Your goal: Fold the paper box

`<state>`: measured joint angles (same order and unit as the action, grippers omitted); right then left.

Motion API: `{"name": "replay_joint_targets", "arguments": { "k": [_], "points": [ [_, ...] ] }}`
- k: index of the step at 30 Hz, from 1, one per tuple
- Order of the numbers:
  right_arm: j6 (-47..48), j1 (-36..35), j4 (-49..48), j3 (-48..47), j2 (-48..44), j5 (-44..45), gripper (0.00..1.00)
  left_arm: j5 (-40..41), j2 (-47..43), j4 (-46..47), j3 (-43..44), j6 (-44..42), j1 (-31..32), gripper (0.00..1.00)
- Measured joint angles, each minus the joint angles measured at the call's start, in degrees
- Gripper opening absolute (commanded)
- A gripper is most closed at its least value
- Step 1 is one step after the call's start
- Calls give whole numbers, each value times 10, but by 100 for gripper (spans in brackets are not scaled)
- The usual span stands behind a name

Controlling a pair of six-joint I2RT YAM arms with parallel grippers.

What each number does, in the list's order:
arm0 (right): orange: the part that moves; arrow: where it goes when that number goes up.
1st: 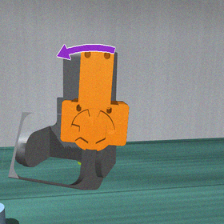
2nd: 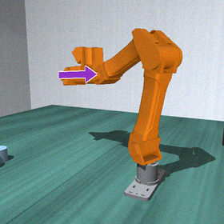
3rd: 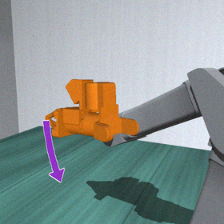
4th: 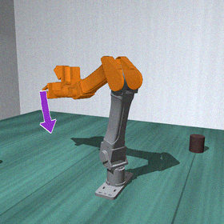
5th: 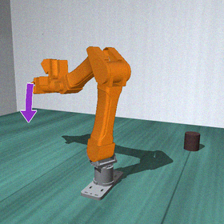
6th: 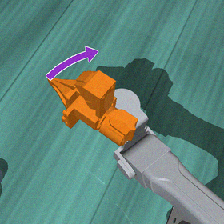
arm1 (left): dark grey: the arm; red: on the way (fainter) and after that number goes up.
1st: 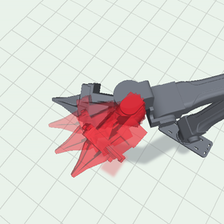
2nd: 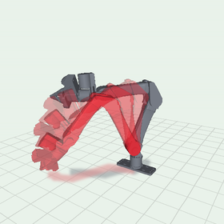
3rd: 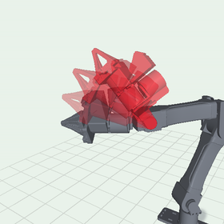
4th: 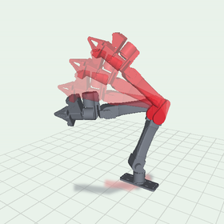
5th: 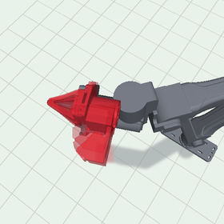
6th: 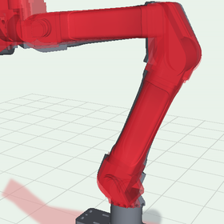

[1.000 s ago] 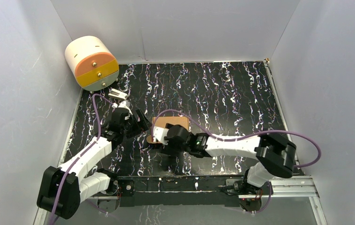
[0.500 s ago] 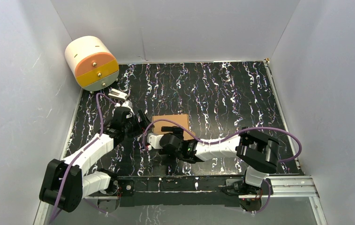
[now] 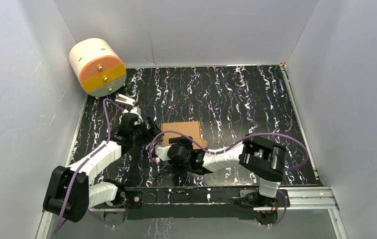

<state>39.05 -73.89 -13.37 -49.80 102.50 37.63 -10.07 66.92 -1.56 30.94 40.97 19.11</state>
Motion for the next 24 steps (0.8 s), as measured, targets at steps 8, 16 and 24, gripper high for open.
{"name": "replay_joint_targets", "arguments": {
  "k": [8, 16, 24],
  "points": [
    [2, 16, -12, 0, -13, -16, 38, 26, -47, -33, 18, -2, -10, 78],
    [-33, 38, 37, -10, -52, -92, 26, 63, -121, -92, 57, -8, -14, 79],
    [-70, 56, 85, -27, -84, -156, 14, 82, -173, -135, 90, -18, -14, 80]
  ]
}}
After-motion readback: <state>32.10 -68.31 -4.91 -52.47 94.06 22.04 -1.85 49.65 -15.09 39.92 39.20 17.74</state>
